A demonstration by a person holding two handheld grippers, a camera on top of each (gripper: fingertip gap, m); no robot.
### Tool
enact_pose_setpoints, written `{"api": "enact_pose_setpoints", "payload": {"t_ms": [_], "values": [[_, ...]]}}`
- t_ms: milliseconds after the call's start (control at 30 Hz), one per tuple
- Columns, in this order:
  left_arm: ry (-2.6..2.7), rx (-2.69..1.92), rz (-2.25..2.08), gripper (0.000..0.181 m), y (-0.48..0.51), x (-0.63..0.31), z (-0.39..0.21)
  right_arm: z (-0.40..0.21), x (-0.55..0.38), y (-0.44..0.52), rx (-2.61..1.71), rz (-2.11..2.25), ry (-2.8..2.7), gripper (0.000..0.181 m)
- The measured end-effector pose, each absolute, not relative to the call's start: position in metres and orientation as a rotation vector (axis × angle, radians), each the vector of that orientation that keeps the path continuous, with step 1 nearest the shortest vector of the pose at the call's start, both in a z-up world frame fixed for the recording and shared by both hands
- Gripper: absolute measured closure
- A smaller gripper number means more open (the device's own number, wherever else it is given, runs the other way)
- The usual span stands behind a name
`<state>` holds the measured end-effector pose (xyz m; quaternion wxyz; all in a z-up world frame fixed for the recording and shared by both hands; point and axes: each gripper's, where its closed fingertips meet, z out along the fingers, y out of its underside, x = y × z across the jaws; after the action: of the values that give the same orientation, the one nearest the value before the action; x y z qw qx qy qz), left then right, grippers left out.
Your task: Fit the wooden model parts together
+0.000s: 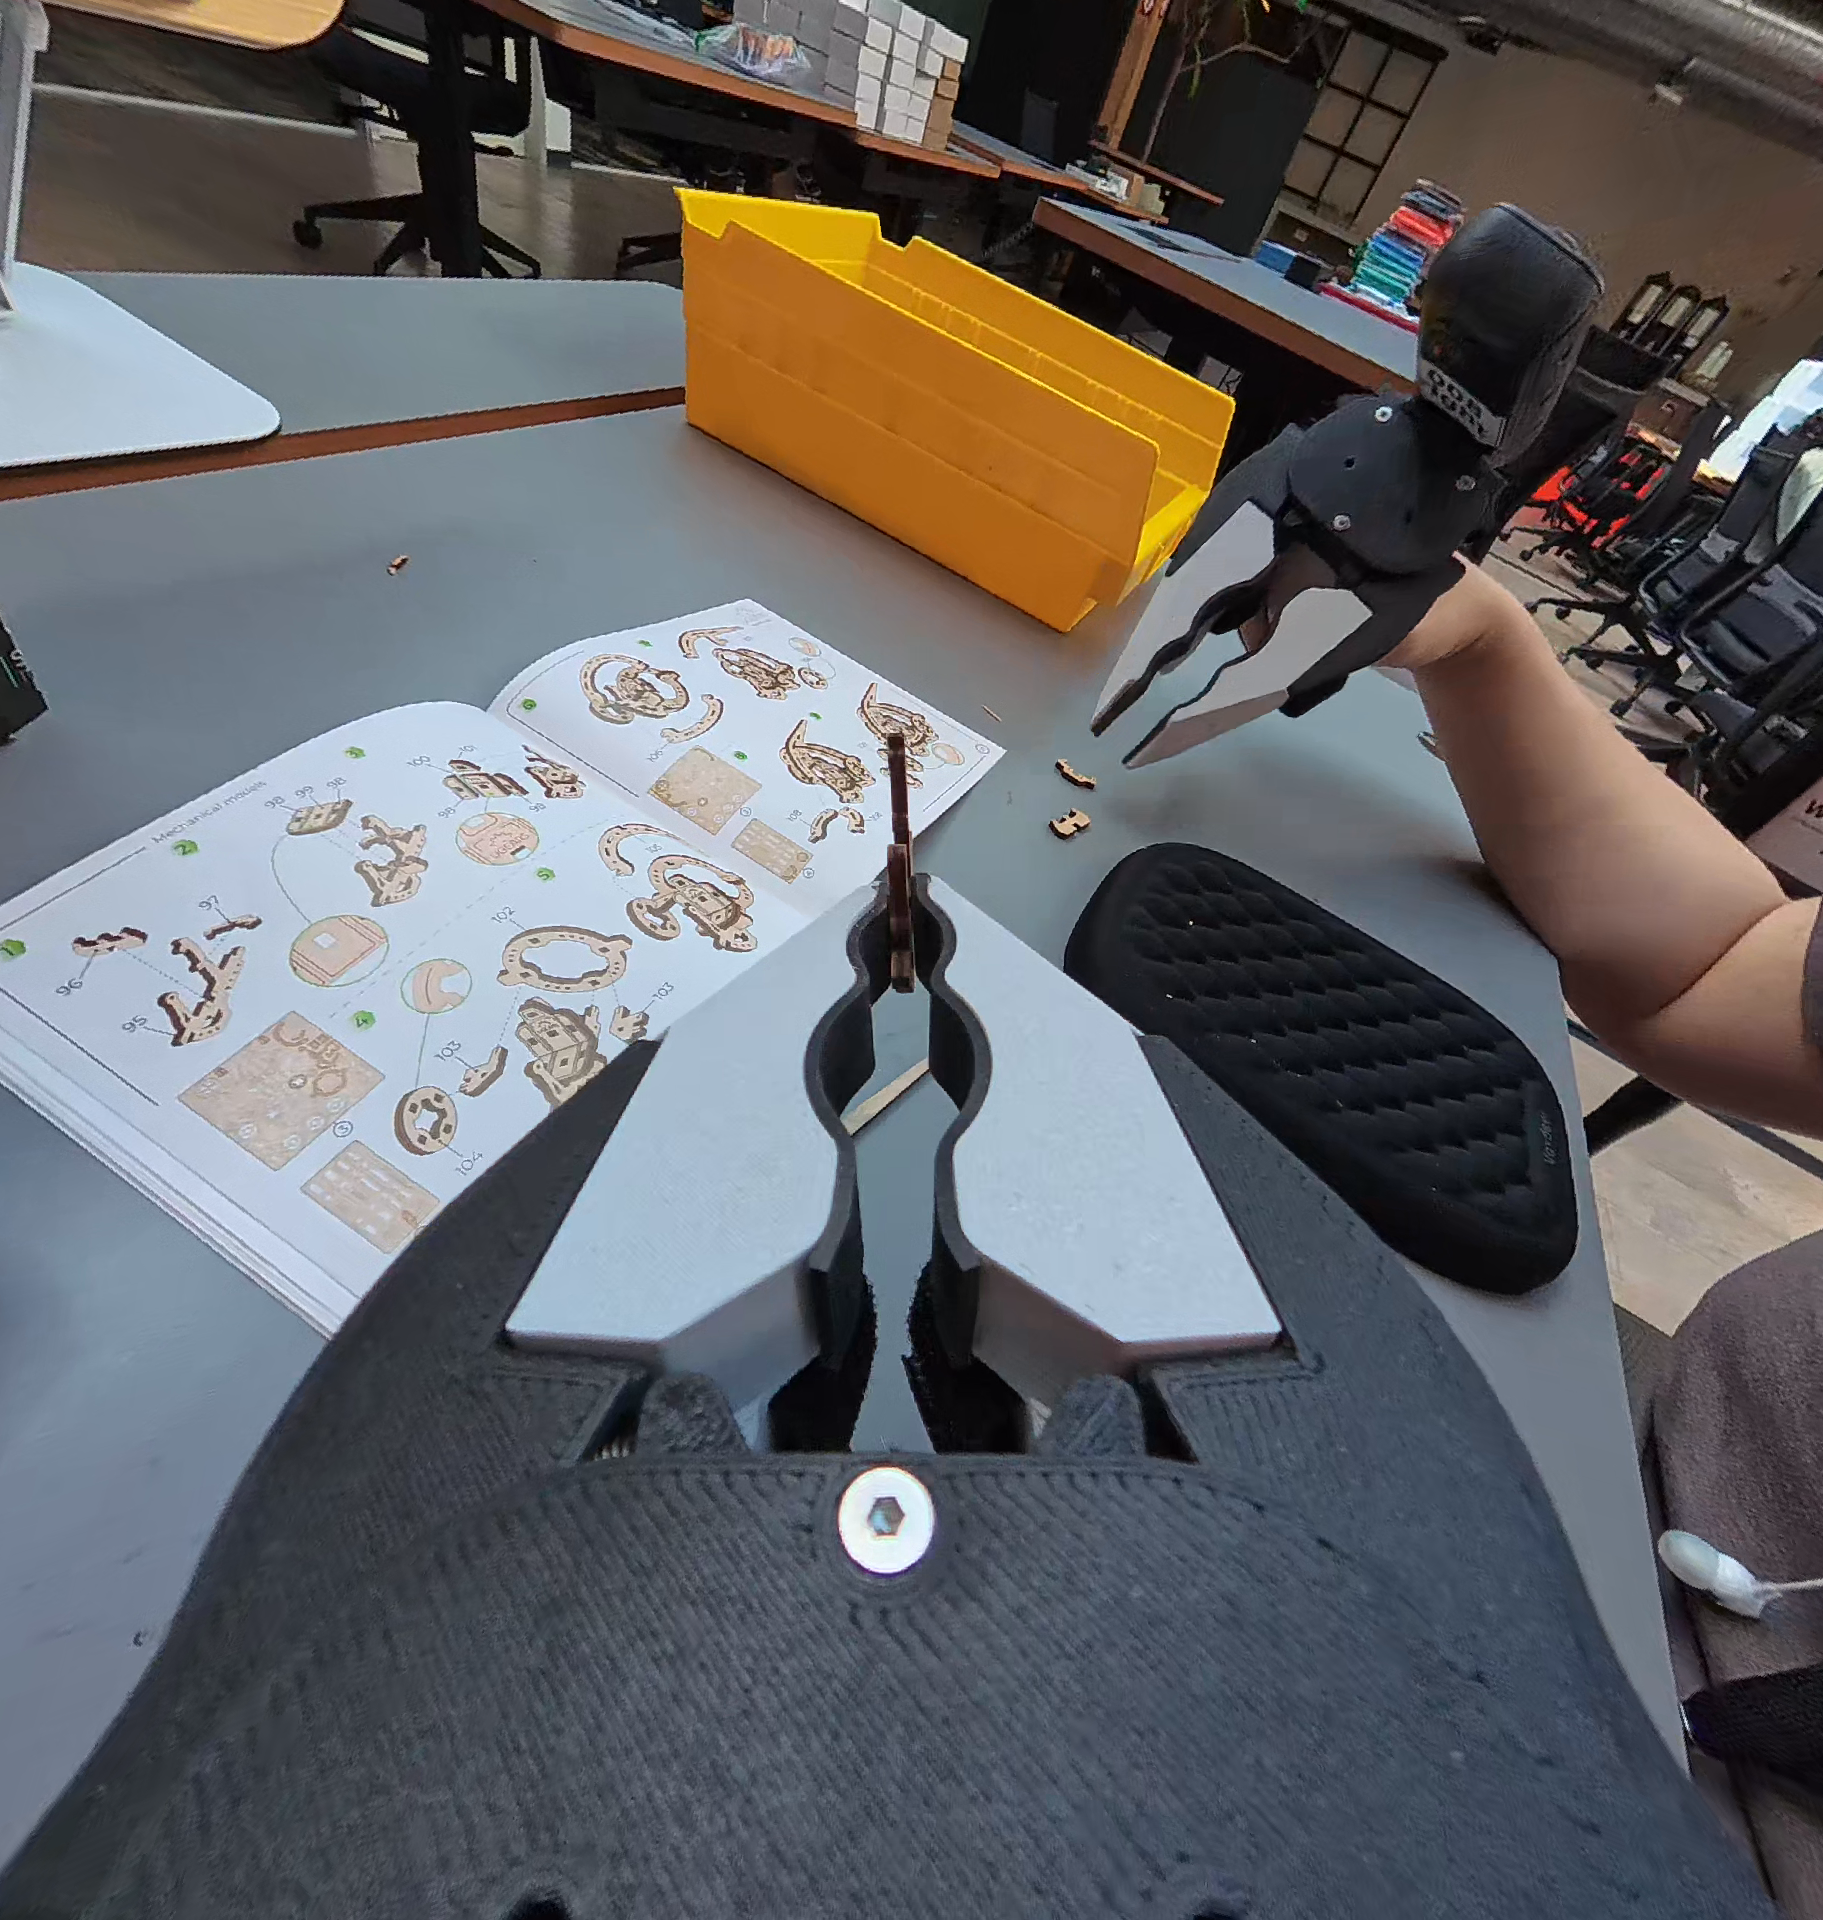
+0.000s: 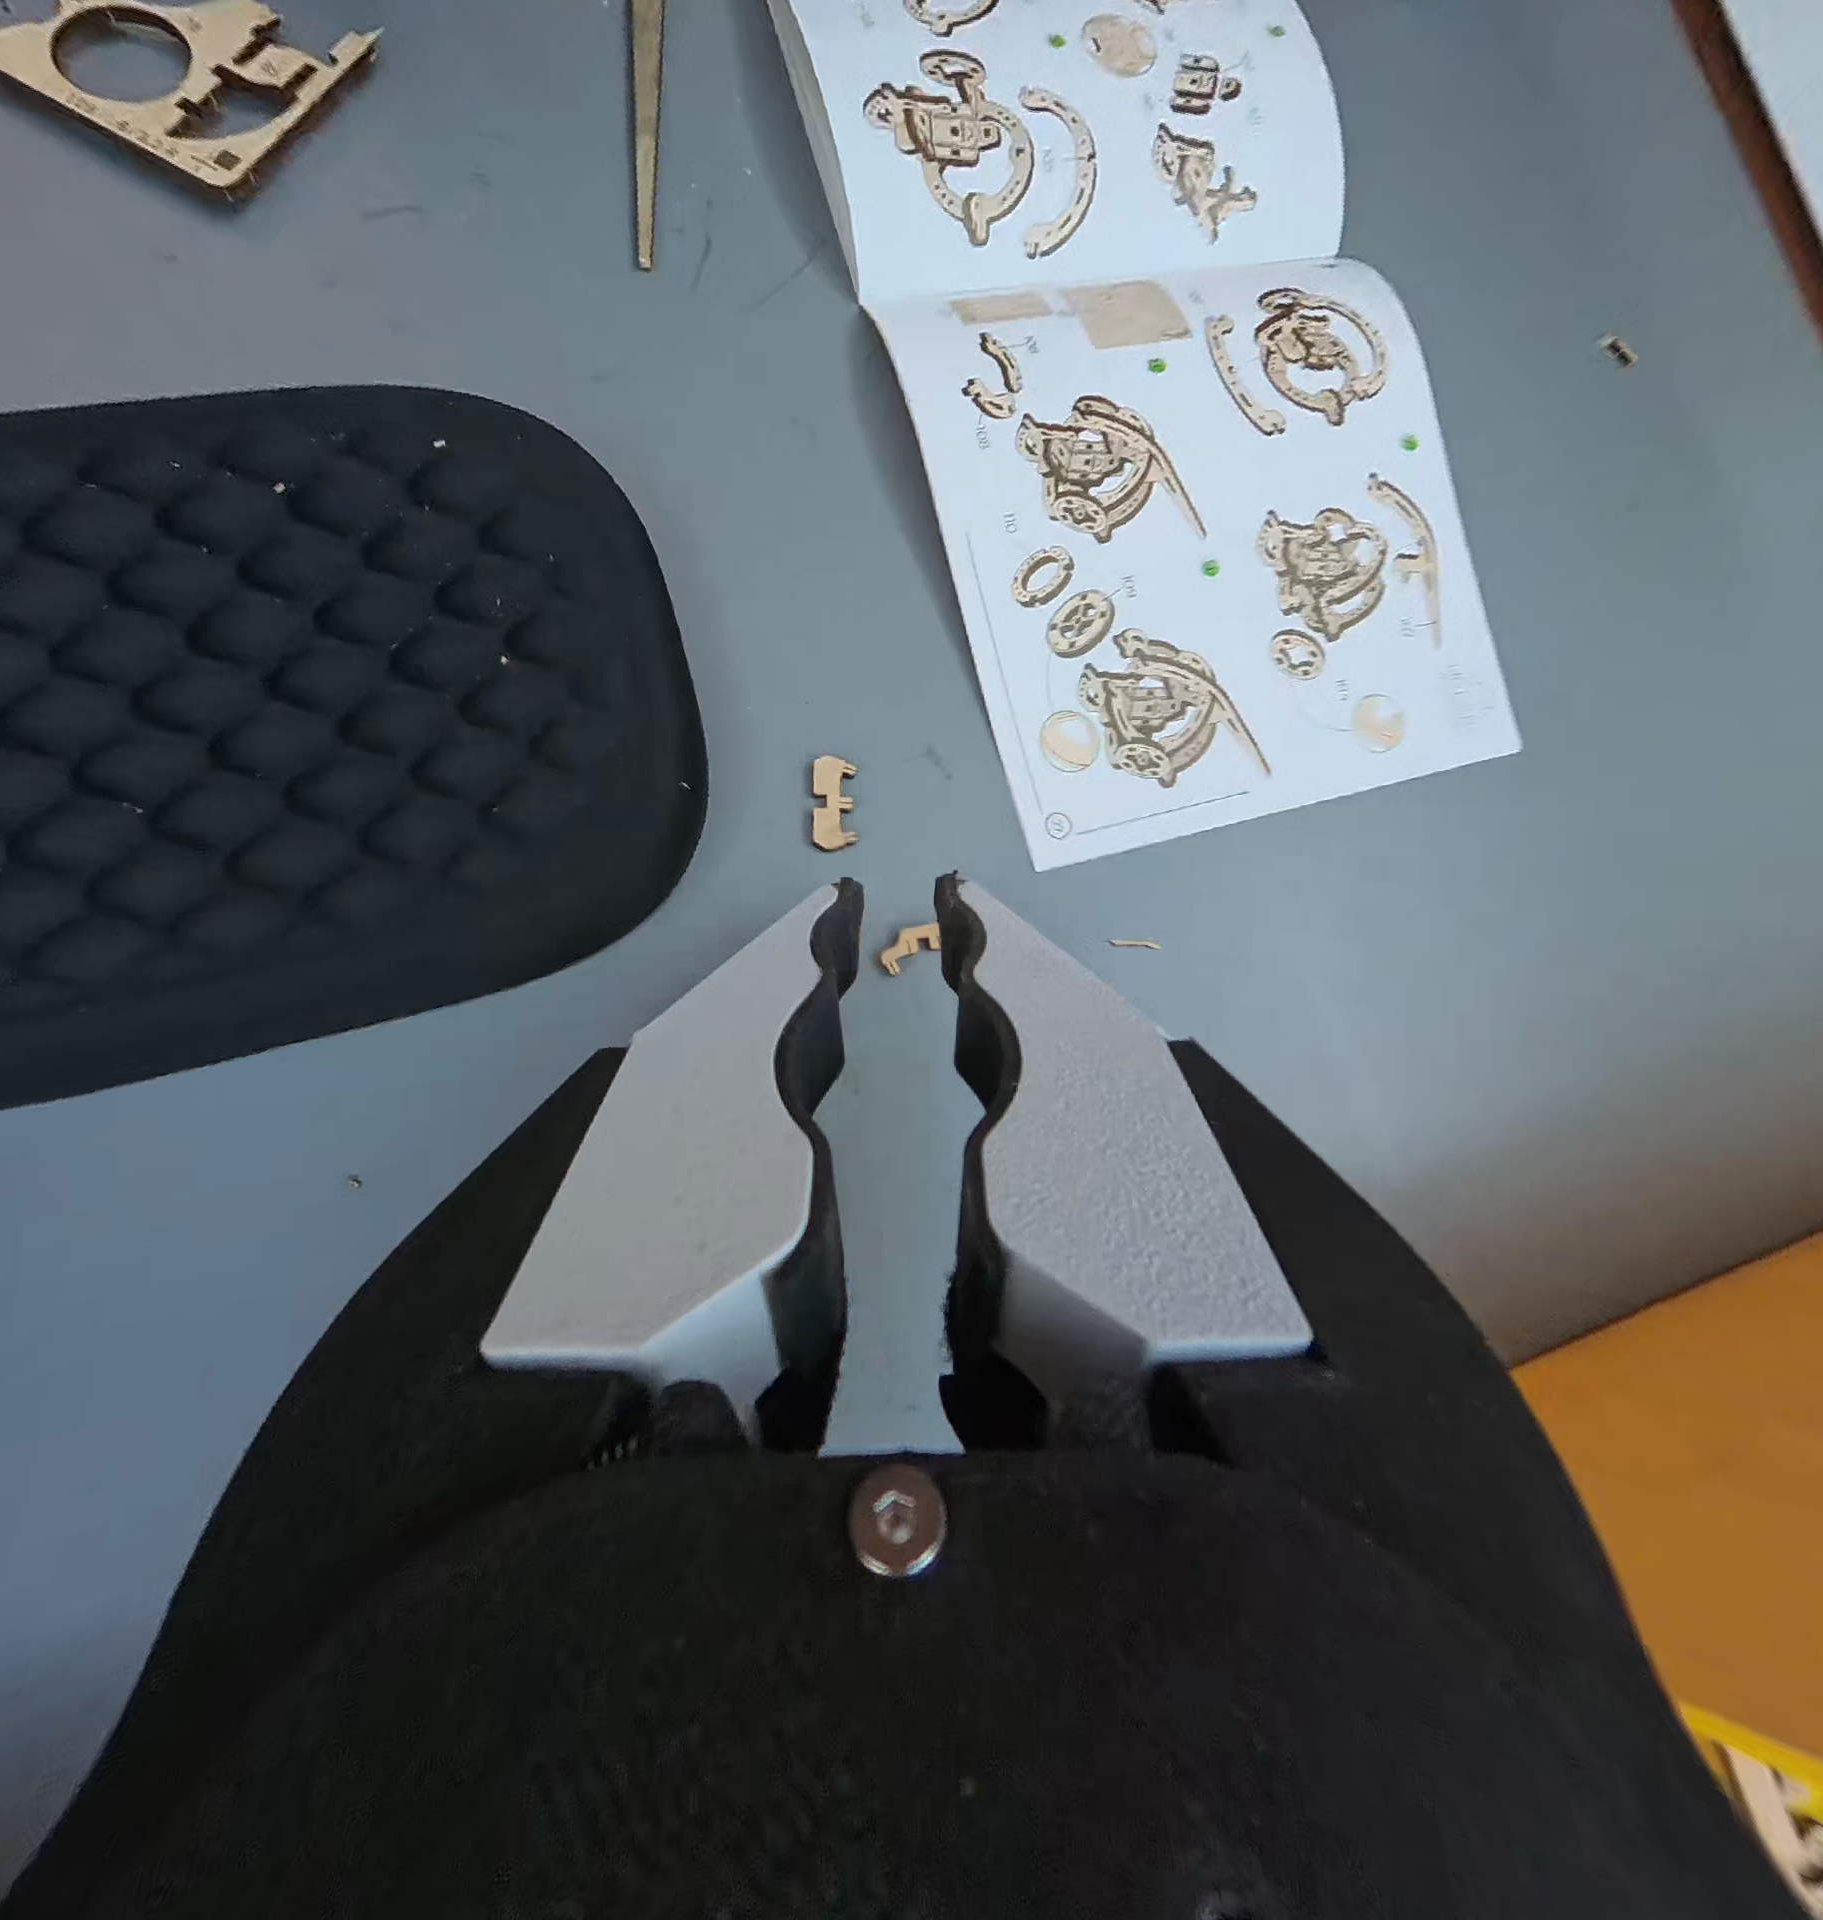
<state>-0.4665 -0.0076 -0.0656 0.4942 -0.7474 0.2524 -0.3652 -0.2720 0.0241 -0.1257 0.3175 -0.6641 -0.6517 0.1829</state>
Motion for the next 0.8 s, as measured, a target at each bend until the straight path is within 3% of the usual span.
{"api": "enact_pose_setpoints", "payload": {"t_ms": [33,800], "values": [[0.613,-1.814,-0.887,0.181,-0.008,-0.466,-0.066,-0.128,-0.278,0.018,-1.765,0.553,-1.723,0.162],[0.687,-1.818,-0.939,0.181,-0.025,-0.447,-0.067,-0.135,-0.265,0.031,-1.795,0.510,-1.690,0.161]]}}
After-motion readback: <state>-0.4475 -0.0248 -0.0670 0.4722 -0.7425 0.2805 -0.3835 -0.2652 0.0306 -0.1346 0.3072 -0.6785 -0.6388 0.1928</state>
